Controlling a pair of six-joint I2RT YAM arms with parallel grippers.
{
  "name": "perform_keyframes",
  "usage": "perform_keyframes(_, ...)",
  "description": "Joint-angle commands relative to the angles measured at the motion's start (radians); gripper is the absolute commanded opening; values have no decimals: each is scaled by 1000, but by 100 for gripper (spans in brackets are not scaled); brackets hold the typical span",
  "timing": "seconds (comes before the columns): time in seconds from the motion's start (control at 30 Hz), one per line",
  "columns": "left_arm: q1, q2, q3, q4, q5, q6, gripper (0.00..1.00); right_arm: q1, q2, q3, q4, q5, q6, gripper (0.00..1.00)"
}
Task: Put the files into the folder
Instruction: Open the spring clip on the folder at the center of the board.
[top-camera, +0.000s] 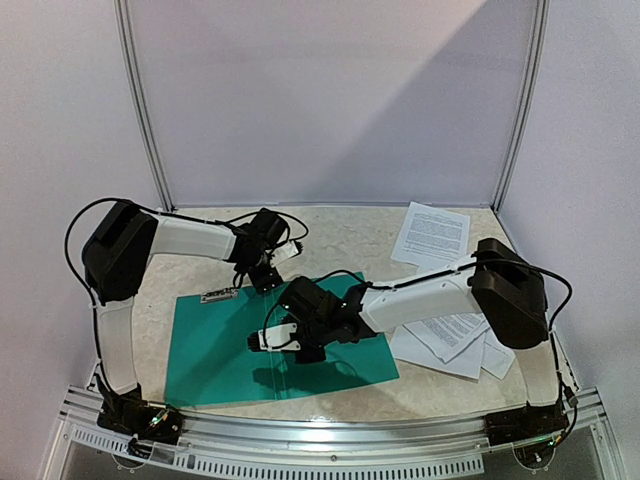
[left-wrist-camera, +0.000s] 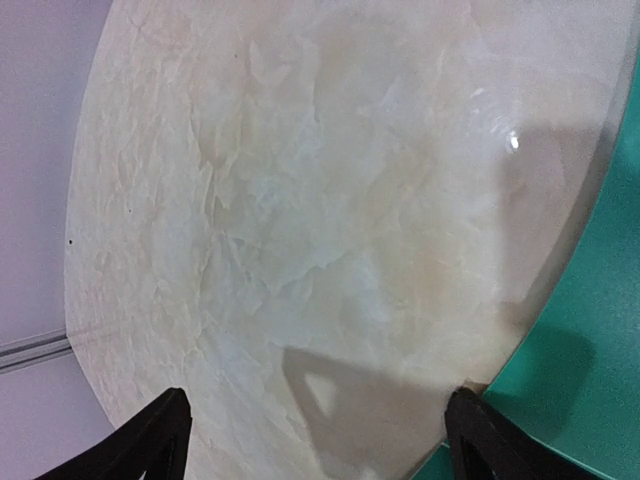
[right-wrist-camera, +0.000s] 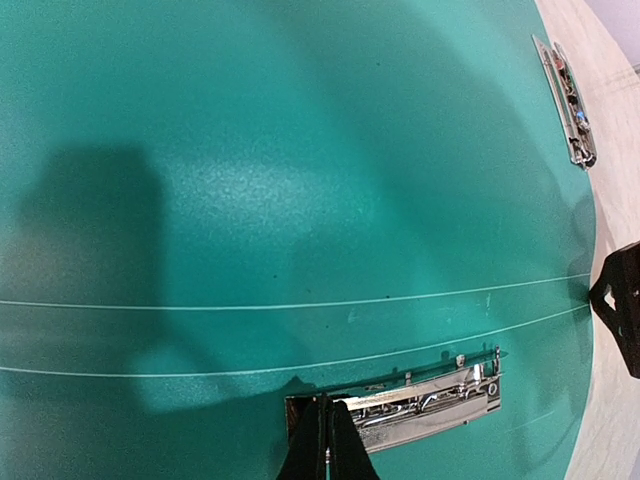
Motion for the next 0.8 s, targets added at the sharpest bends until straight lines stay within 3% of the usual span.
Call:
perform_keyframes(0.0, -20, 85, -57, -116, 46, 14, 91, -10, 153, -67, -352, 66, 5, 0)
perform_keyframes(0.43, -19, 86, -54, -120, 49, 14, 92, -4, 238, 16, -473, 60, -46, 0)
perform_keyframes(0.77, -19, 96, -40, -139, 47, 22, 92, -2, 182, 8, -517, 98, 22, 0)
